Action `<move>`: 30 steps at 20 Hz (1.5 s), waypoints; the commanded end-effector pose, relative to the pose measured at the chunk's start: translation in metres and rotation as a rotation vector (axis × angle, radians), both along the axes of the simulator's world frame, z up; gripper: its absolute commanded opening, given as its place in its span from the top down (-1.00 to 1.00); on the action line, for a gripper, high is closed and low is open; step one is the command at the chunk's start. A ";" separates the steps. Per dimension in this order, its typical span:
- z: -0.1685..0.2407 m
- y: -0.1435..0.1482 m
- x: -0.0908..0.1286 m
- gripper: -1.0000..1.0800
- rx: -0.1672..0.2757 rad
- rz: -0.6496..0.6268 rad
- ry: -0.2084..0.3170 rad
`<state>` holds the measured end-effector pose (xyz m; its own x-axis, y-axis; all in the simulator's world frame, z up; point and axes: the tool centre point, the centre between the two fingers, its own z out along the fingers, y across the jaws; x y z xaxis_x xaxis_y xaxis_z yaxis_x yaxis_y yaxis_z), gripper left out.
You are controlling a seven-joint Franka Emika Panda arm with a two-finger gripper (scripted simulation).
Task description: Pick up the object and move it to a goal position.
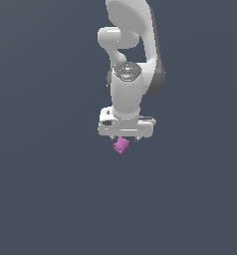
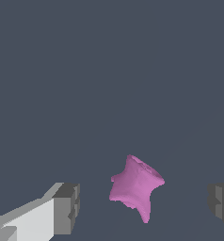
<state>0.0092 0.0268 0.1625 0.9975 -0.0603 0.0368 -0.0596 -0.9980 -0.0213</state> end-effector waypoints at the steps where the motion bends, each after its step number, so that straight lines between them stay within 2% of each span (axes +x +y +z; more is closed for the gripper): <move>1: -0.006 -0.001 -0.004 -0.92 0.001 -0.045 0.004; 18: -0.060 -0.009 -0.040 -0.92 -0.003 -0.467 0.037; 24: -0.069 -0.012 -0.047 -0.92 -0.006 -0.546 0.041; 30: -0.072 -0.012 -0.050 -0.92 -0.008 -0.573 0.042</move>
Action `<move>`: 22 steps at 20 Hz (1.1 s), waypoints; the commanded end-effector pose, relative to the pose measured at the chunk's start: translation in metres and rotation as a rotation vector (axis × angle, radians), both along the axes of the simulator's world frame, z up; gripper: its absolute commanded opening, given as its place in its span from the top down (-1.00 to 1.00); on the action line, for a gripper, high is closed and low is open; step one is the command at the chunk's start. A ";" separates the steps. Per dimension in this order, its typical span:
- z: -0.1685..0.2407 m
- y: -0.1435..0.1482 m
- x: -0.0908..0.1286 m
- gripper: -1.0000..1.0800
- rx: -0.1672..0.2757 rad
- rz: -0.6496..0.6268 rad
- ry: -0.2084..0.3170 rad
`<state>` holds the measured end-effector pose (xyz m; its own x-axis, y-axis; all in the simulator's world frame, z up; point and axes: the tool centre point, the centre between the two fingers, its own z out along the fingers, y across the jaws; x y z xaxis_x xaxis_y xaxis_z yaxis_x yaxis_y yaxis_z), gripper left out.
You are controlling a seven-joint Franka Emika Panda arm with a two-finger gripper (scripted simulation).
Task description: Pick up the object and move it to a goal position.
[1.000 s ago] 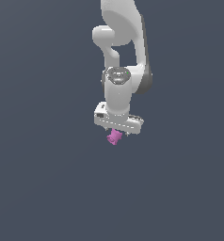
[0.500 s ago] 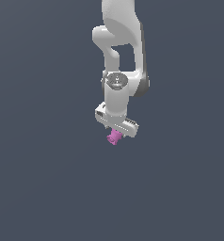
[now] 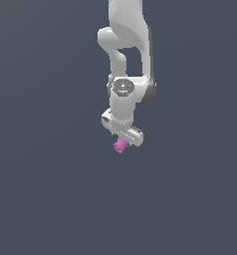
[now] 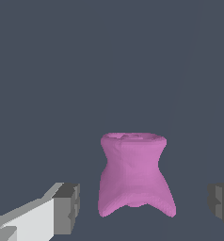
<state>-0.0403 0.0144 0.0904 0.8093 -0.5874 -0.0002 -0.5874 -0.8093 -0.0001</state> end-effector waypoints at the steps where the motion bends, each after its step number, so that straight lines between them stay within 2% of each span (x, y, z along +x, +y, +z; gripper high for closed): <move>1: 0.000 0.000 0.000 -0.92 0.000 0.000 0.000; 19: -0.050 0.000 -0.001 -0.92 0.000 -0.005 0.000; 20: -0.050 0.000 -0.001 1.00 0.000 -0.005 0.000; 22: -0.050 0.000 -0.001 1.00 0.000 -0.005 0.000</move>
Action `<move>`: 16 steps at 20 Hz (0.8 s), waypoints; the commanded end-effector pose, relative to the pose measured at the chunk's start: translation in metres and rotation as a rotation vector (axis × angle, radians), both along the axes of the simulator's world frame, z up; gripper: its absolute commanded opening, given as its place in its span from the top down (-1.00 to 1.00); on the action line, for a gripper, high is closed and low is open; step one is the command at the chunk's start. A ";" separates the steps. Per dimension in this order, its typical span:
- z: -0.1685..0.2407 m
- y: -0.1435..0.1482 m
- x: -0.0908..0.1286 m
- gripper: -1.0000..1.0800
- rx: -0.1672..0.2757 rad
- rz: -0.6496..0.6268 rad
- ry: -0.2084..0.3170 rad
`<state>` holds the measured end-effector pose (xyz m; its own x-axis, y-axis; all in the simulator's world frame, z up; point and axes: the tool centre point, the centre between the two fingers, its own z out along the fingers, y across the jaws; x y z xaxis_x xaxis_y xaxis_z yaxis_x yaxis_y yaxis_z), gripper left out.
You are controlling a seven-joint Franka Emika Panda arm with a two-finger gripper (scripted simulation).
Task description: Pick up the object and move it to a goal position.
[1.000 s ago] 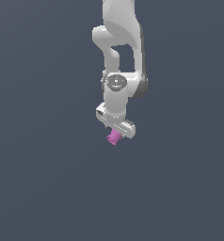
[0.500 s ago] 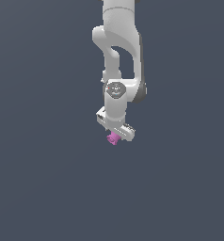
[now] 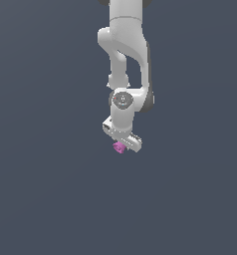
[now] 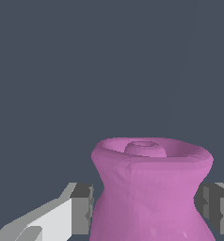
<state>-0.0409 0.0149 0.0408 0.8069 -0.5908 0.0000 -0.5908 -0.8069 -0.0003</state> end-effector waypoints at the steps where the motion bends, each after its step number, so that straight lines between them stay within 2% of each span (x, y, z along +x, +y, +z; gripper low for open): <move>1: -0.001 -0.001 0.000 1.00 0.000 -0.001 0.000; 16: 0.014 0.010 -0.005 1.00 0.000 0.000 -0.001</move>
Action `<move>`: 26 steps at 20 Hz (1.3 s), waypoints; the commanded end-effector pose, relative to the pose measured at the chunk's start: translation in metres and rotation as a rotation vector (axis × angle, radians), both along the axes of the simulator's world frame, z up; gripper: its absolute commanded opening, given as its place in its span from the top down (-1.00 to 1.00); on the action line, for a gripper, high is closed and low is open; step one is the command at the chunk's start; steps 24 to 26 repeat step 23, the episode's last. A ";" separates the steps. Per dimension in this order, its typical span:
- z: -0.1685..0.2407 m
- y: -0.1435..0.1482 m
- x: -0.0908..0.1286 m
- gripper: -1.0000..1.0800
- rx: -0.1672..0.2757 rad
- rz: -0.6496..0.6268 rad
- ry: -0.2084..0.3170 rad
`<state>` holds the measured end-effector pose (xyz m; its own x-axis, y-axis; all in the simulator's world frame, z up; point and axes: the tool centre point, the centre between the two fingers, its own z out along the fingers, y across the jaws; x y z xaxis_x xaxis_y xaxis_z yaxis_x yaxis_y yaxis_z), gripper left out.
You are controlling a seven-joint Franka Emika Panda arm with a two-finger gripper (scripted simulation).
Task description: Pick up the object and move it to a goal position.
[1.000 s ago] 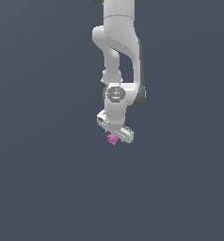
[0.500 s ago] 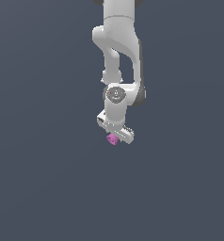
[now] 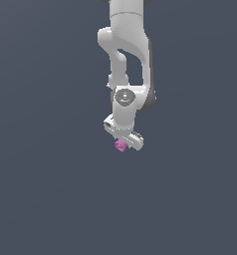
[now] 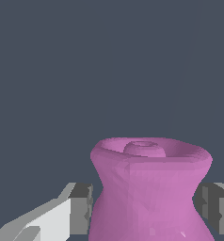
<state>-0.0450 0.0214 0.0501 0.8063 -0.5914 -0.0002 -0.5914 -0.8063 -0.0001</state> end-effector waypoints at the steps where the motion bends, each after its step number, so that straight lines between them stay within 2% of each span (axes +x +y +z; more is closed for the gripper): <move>1: 0.008 0.006 -0.003 1.00 0.000 0.001 -0.001; 15: 0.084 0.060 -0.030 1.00 0.000 0.000 0.000; 26: 0.099 0.071 -0.034 1.00 -0.001 0.000 0.000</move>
